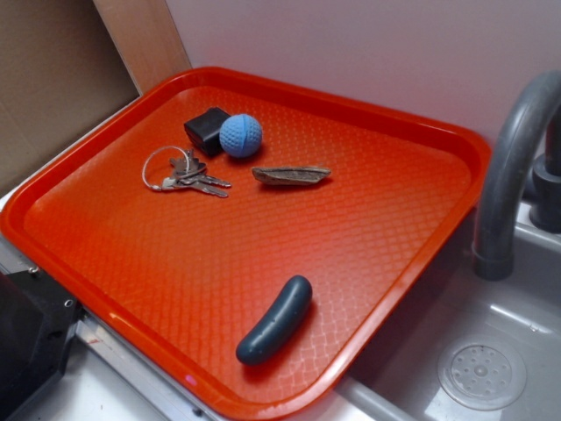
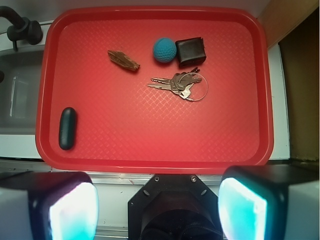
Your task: Grab the blue ball.
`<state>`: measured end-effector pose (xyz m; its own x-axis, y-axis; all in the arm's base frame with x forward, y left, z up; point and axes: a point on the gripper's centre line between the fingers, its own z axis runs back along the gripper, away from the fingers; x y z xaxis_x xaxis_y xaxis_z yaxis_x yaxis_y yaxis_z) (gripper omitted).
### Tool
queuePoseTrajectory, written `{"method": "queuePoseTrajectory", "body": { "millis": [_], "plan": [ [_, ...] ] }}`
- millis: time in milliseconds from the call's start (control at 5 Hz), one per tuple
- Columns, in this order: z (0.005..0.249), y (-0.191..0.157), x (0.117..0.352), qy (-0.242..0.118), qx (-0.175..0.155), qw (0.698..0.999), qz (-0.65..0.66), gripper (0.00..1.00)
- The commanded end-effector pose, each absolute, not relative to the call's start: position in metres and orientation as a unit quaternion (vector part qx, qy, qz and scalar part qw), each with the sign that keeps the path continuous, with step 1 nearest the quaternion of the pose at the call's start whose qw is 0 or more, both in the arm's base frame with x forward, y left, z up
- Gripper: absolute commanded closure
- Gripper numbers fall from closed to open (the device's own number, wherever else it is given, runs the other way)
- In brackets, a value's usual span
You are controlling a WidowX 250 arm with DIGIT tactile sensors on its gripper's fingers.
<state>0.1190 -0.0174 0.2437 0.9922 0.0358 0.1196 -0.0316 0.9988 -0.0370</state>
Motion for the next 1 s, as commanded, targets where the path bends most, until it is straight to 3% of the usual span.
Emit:
{"method": "queuePoseTrajectory", "body": {
  "millis": [0, 200, 400, 600, 800],
  "plan": [
    [0.244, -0.017, 0.119, -0.06, -0.018, 0.998, 0.017, 0.0],
    [0.201, -0.018, 0.169, -0.064, -0.052, 0.989, 0.122, 0.0],
    [0.183, -0.022, 0.221, -0.137, -0.096, 0.965, 0.203, 0.0],
    [0.154, -0.015, 0.25, -0.159, -0.131, 0.941, 0.268, 0.0],
    [0.129, -0.003, 0.264, -0.151, -0.116, 0.925, 0.328, 0.0]
  ]
}}
